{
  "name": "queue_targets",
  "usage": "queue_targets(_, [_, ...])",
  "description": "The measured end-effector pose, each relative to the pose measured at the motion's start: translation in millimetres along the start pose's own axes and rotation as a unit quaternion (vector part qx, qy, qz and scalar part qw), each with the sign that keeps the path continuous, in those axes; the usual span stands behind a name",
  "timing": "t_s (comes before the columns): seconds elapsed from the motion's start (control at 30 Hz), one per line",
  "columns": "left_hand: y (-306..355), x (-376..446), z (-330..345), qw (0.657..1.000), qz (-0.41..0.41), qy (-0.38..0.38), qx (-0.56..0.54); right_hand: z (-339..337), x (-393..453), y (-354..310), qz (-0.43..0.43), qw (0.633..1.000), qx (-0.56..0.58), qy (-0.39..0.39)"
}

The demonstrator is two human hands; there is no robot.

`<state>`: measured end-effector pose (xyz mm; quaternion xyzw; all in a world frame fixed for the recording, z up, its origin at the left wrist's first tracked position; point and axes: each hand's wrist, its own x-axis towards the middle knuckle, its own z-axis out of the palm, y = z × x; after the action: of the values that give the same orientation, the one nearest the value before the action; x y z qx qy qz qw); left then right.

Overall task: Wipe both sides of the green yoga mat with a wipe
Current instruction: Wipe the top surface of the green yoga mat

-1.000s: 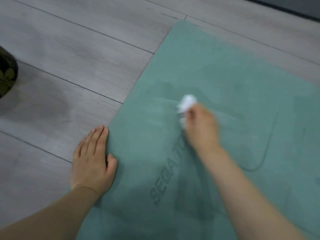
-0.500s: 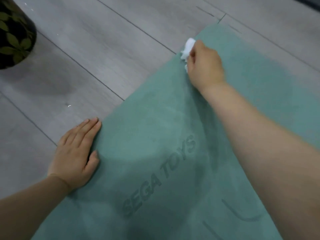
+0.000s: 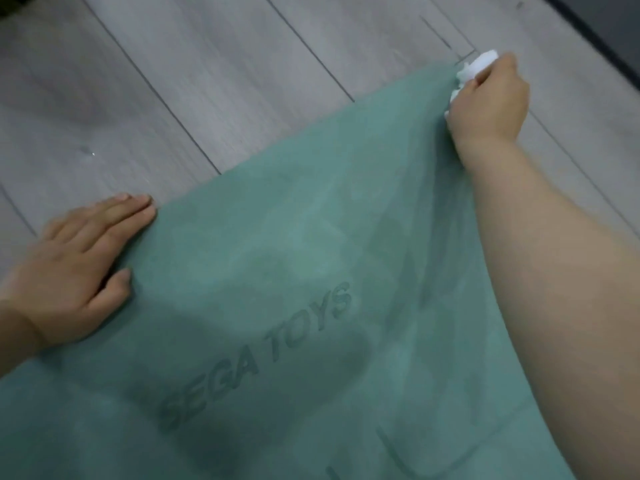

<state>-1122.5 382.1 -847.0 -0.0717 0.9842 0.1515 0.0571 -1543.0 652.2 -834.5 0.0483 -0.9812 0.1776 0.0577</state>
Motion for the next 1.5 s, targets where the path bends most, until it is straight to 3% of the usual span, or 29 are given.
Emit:
queue_targets(0.07, [2, -1, 2, 1.000, -0.001, 0.005, 0.012, 6, -50, -24, -0.113, 0.990, 0.075, -0.049])
queue_targets(0.1, [2, -1, 2, 1.000, -0.004, 0.005, 0.018, 9, -88, -36, -0.202, 0.966, 0.130, -0.091])
queue_targets(0.17, [2, -1, 1, 1.000, -0.011, 0.008, 0.026, -1, -179, -45, -0.400, 0.884, 0.155, -0.184])
queue_targets(0.23, [2, -2, 0, 0.999, -0.012, 0.016, 0.038, -21, -228, -38, -0.507, 0.818, 0.135, -0.235])
queue_targets(0.27, [3, -2, 0, 0.999, -0.014, 0.016, 0.050, -23, -224, -32, -0.522, 0.809, 0.123, -0.242])
queue_targets(0.3, [5, -1, 0, 0.998, -0.018, 0.006, 0.064, -20, -208, -27, -0.512, 0.825, 0.095, -0.221])
queue_targets(0.37, [10, 0, -3, 0.995, -0.036, -0.015, 0.093, -11, -155, -20, -0.431, 0.888, 0.046, -0.153])
queue_targets(0.43, [19, -8, -6, 0.989, -0.098, -0.002, 0.111, -8, -109, -15, -0.313, 0.938, 0.039, -0.142])
queue_targets(0.63, [173, -38, 67, 0.923, -0.374, 0.088, 0.031, 0, -94, -25, -0.368, 0.917, -0.072, -0.133])
queue_targets(0.7, [198, -30, 74, 0.905, -0.412, 0.103, 0.023, -6, -95, -17, -0.403, 0.903, -0.056, -0.136])
queue_targets(0.77, [199, -28, 70, 0.904, -0.413, 0.106, 0.027, -18, -118, -11, -0.471, 0.866, -0.007, -0.168])
queue_targets(0.9, [198, -32, 68, 0.901, -0.415, 0.122, 0.024, -42, -192, -16, -0.636, 0.693, 0.035, -0.339])
queue_targets(0.93, [199, -30, 67, 0.900, -0.417, 0.126, 0.025, -41, -190, -16, -0.652, 0.672, 0.025, -0.351])
queue_targets(0.97, [199, -29, 67, 0.900, -0.415, 0.129, 0.023, -38, -175, -14, -0.644, 0.686, 0.025, -0.337])
queue_targets(1.0, [198, -28, 67, 0.901, -0.414, 0.131, 0.017, -32, -151, -8, -0.616, 0.725, 0.033, -0.307])
queue_targets(1.1, [198, -29, 66, 0.899, -0.417, 0.136, 0.014, -23, -51, 32, -0.416, 0.889, 0.035, -0.187])
queue_targets(1.13, [200, -28, 67, 0.899, -0.417, 0.134, 0.015, -27, -22, 48, -0.336, 0.928, 0.015, -0.158])
queue_targets(1.23, [200, -30, 66, 0.898, -0.420, 0.130, 0.015, -33, 4, 63, -0.183, 0.974, -0.004, -0.133])
queue_targets(1.3, [200, -30, 65, 0.897, -0.423, 0.127, 0.014, -25, -24, 43, -0.201, 0.971, 0.031, -0.125])
queue_targets(1.37, [199, -28, 65, 0.899, -0.421, 0.121, 0.020, -15, -89, 15, -0.325, 0.928, 0.095, -0.154])
queue_targets(1.4, [199, -28, 65, 0.899, -0.421, 0.119, 0.021, -16, -134, 2, -0.409, 0.881, 0.117, -0.206])
queue_targets(1.5, [198, -30, 66, 0.900, -0.418, 0.123, 0.023, -36, -232, -12, -0.646, 0.682, 0.115, -0.323])
